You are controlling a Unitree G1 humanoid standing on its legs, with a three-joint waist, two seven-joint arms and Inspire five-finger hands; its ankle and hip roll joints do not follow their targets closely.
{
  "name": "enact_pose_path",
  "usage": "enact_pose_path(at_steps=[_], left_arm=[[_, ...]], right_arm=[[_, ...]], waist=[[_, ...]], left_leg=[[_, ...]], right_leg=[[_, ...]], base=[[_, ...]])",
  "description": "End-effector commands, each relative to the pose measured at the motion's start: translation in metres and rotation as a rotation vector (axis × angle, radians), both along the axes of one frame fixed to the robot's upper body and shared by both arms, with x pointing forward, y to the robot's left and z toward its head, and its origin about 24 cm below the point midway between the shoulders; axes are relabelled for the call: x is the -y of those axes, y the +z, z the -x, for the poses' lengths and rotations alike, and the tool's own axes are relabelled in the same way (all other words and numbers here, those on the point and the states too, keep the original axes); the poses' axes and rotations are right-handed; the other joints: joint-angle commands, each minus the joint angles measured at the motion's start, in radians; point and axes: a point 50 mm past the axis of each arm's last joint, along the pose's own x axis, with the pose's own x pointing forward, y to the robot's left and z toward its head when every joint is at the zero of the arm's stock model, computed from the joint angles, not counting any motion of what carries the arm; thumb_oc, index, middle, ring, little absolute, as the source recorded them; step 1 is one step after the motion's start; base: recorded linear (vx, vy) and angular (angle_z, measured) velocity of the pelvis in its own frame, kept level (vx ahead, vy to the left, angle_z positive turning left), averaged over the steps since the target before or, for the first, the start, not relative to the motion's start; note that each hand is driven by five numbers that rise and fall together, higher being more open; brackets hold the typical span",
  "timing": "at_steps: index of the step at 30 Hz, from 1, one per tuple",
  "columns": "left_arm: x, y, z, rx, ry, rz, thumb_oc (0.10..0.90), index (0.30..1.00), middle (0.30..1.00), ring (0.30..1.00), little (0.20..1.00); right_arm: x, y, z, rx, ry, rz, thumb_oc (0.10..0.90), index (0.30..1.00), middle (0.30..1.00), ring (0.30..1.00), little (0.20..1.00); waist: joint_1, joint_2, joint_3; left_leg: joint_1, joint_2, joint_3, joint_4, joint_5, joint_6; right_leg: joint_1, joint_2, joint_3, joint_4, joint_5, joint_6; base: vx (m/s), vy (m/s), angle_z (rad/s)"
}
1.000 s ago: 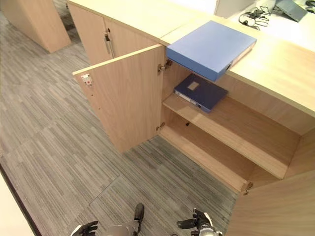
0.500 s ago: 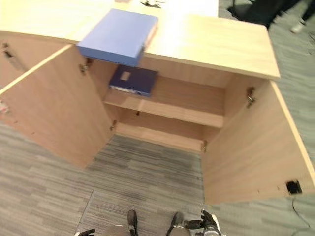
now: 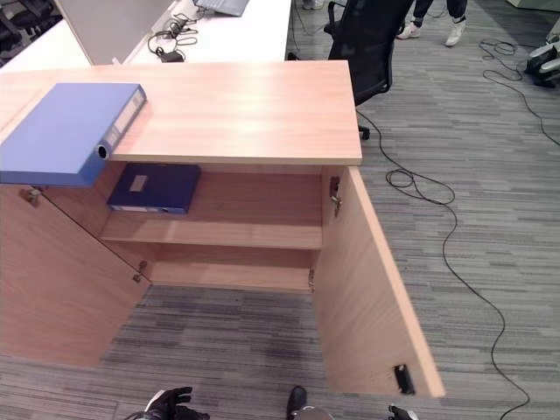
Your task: Put the empty folder in the office cabinet
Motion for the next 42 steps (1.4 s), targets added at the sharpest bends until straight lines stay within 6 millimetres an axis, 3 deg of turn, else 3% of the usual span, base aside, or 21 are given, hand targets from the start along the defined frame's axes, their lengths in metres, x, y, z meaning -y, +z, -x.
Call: enact_pose_path(at_steps=[1,2,4,7,10,18,20,21,22,23,24,25,26,31,32,34,35,36,39,41,42], left_arm=[[-0.017,0.018,-0.037,0.145,-0.005,-0.039,0.8,0.9,0.9,0.9,0.9],[-0.017,0.019,-0.039,0.156,-0.001,-0.038,0.8,0.9,0.9,0.9,0.9],[-0.008,0.018,-0.042,0.158,-0.022,-0.02,0.8,0.9,0.9,0.9,0.9],[-0.008,0.017,-0.04,0.153,-0.024,-0.021,0.8,0.9,0.9,0.9,0.9],[-0.01,0.018,-0.04,0.167,-0.001,-0.022,0.8,0.9,0.9,0.9,0.9],[-0.014,0.022,-0.045,0.199,0.032,-0.026,0.8,0.9,0.9,0.9,0.9],[-0.016,0.025,-0.053,0.213,0.029,-0.035,0.8,0.9,0.9,0.9,0.9],[-0.016,0.025,-0.053,0.213,0.029,-0.035,0.8,0.9,0.9,0.9,0.9],[-0.02,0.028,-0.058,0.225,0.009,-0.048,0.8,0.9,0.9,0.9,0.9],[-0.025,0.031,-0.061,0.236,-0.001,-0.063,0.8,0.9,0.9,0.9,0.9],[-0.024,0.031,-0.061,0.236,-0.002,-0.063,0.8,0.9,0.9,0.9,0.9],[-0.036,0.036,-0.064,0.242,-0.02,-0.091,0.8,0.9,0.9,0.9,0.9],[-0.04,0.038,-0.065,0.24,-0.033,-0.104,0.8,0.9,0.9,0.9,0.9],[-0.06,0.05,-0.074,0.273,-0.035,-0.157,0.8,0.9,0.9,0.9,0.9],[-0.072,0.056,-0.078,0.289,-0.017,-0.187,0.8,0.9,0.9,0.9,0.9],[-0.081,0.062,-0.081,0.305,0.022,-0.202,0.8,0.9,0.9,0.9,0.9],[-0.081,0.062,-0.081,0.305,0.022,-0.202,0.8,0.9,0.9,0.9,0.9],[-0.084,0.063,-0.082,0.313,0.045,-0.206,0.8,0.9,0.9,0.9,0.9],[-0.084,0.063,-0.082,0.304,0.041,-0.214,0.8,0.9,0.9,0.9,0.9],[-0.082,0.057,-0.073,0.257,0.008,-0.224,0.8,0.9,0.9,0.9,0.9],[-0.083,0.057,-0.073,0.257,0.008,-0.224,0.8,0.9,0.9,0.9,0.9]], right_arm=[[0.002,0.004,-0.012,0.057,0.003,0.012,0.8,0.9,0.9,0.9,0.9],[0.006,0.008,-0.019,0.079,0.007,0.02,0.8,0.9,0.9,0.9,0.9],[0.01,0.01,-0.018,0.09,-0.024,0.019,0.8,0.9,0.9,0.9,0.9],[0.011,0.01,-0.019,0.097,-0.026,0.018,0.8,0.9,0.9,0.9,0.9],[0.007,0.01,-0.024,0.097,0.025,0.017,0.8,0.9,0.9,0.9,0.9],[0.0,0.006,-0.018,0.043,0.091,0.009,0.8,0.9,0.9,0.9,0.9],[0.017,0.004,0.012,-0.075,0.045,0.048,0.8,0.9,0.9,0.9,0.9],[0.017,0.004,0.012,-0.075,0.045,0.048,0.8,0.9,0.9,0.9,0.9],[0.039,0.008,0.05,-0.16,-0.088,0.084,0.8,0.9,0.9,0.9,0.9],[0.048,0.012,0.068,-0.187,-0.164,0.096,0.8,0.9,0.9,0.9,0.9],[0.048,0.012,0.069,-0.187,-0.165,0.096,0.8,0.9,0.9,0.9,0.9],[0.059,0.018,0.108,-0.269,-0.275,0.108,0.8,0.9,0.9,0.9,0.9],[0.061,0.02,0.121,-0.306,-0.302,0.11,0.8,0.9,0.9,0.9,0.9],[0.056,0.02,0.141,-0.355,-0.311,0.077,0.8,0.9,0.9,0.9,0.9],[0.043,0.014,0.149,-0.392,-0.287,0.033,0.8,0.9,0.9,0.9,0.9],[0.031,0.009,0.155,-0.411,-0.289,-0.009,0.8,0.9,0.9,0.9,0.9],[0.031,0.008,0.155,-0.411,-0.289,-0.009,0.8,0.9,0.9,0.9,0.9],[0.015,0.002,0.159,-0.428,-0.27,-0.059,0.8,0.9,0.9,0.9,0.9],[-0.001,-0.003,0.167,-0.461,-0.246,-0.1,0.8,0.9,0.9,0.9,0.9],[-0.016,-0.006,0.181,-0.52,-0.233,-0.138,0.8,0.9,0.9,0.9,0.9],[-0.016,-0.006,0.181,-0.52,-0.233,-0.138,0.8,0.9,0.9,0.9,0.9]], waist=[[0.006,-0.013,0.051],[0.017,-0.025,0.062],[0.01,-0.016,0.07],[0.008,-0.005,0.07],[0.026,0.006,0.066],[0.051,0.006,0.088],[0.036,0.006,0.088],[0.037,0.006,0.088],[0.012,0.007,0.09],[0.001,0.007,0.088],[0.004,0.006,0.088],[-0.009,0.003,0.075],[-0.015,-0.002,0.069],[-0.014,-0.048,0.061],[-0.012,-0.075,0.065],[-0.014,-0.094,0.064],[-0.013,-0.095,0.064],[-0.018,-0.107,0.069],[-0.022,-0.116,0.068],[-0.034,-0.127,0.071],[-0.033,-0.127,0.071]], left_leg=[[0.11,-0.06,0.075,0.216,-0.014,0.089],[0.064,-0.055,0.077,0.272,-0.005,0.097],[0.041,-0.027,0.112,0.133,-0.029,0.1],[0.028,-0.038,0.088,0.029,-0.041,0.096],[-0.033,-0.054,-0.011,-0.077,-0.038,0.086],[-0.067,-0.02,-0.189,-0.117,0.007,0.068],[-0.054,-0.012,-0.203,-0.1,-0.017,0.065],[-0.054,-0.012,-0.202,-0.099,-0.018,0.065],[-0.044,-0.007,-0.135,-0.106,-0.047,0.071],[-0.031,-0.007,-0.091,-0.123,-0.067,0.069],[-0.029,-0.007,-0.089,-0.123,-0.067,0.069],[-0.009,-0.021,-0.048,-0.151,-0.109,0.071],[-0.003,-0.035,-0.042,-0.16,-0.127,0.079],[0.032,-0.099,0.006,-0.194,-0.183,0.117],[0.042,-0.127,0.027,-0.194,-0.2,0.135],[0.047,-0.148,0.037,-0.194,-0.214,0.147],[0.047,-0.149,0.038,-0.194,-0.214,0.147],[0.046,-0.165,0.041,-0.194,-0.222,0.161],[0.05,-0.183,0.053,-0.194,-0.241,0.176],[0.058,-0.206,0.074,-0.194,-0.258,0.19],[0.058,-0.206,0.075,-0.194,-0.258,0.19]], right_leg=[[0.042,-0.067,0.101,-0.125,0.05,0.072],[0.079,-0.068,0.105,-0.152,0.036,0.065],[0.111,-0.089,0.114,-0.17,0.023,0.085],[0.119,-0.096,0.126,-0.171,0.014,0.097],[0.137,-0.113,0.166,-0.178,0.001,0.112],[0.142,-0.133,0.277,-0.115,-0.037,0.127],[0.118,-0.149,0.312,-0.069,-0.046,0.142],[0.117,-0.15,0.313,-0.067,-0.046,0.142],[0.113,-0.171,0.317,-0.053,-0.041,0.158],[0.109,-0.184,0.314,-0.05,-0.032,0.168],[0.11,-0.184,0.316,-0.049,-0.032,0.168],[0.111,-0.212,0.315,-0.06,-0.012,0.192],[0.11,-0.226,0.314,-0.056,0.004,0.205],[0.075,-0.283,0.345,-0.018,0.091,0.262],[0.054,-0.302,0.363,0.005,0.167,0.285],[0.039,-0.317,0.381,0.011,0.258,0.302],[0.038,-0.317,0.383,0.01,0.259,0.303],[0.029,-0.328,0.401,0.009,0.321,0.304],[0.022,-0.339,0.402,0.003,0.352,0.304],[0.013,-0.366,0.381,-0.018,0.455,0.304],[0.013,-0.366,0.381,-0.019,0.456,0.304]], base=[[0.33,-0.368,0.06],[0.32,-0.279,-0.15],[0.33,-0.072,-0.09],[0.18,0.069,0.17],[0.17,0.078,-0.24],[0.12,0.166,-0.18],[0.06,0.317,-0.59],[0.04,0.356,-0.55],[0.04,0.381,-0.41],[0.04,0.382,-0.19],[0.06,0.391,0.0],[0.08,0.4,0.16],[0.08,0.401,0.2],[0.05,0.371,0.04],[0.02,0.272,-0.14],[0.02,0.258,-0.26],[0.01,0.245,-0.35],[0.01,0.219,-0.22],[0.02,0.212,-0.07],[0.01,0.18,-0.19],[-0.06,0.17,-0.29]])
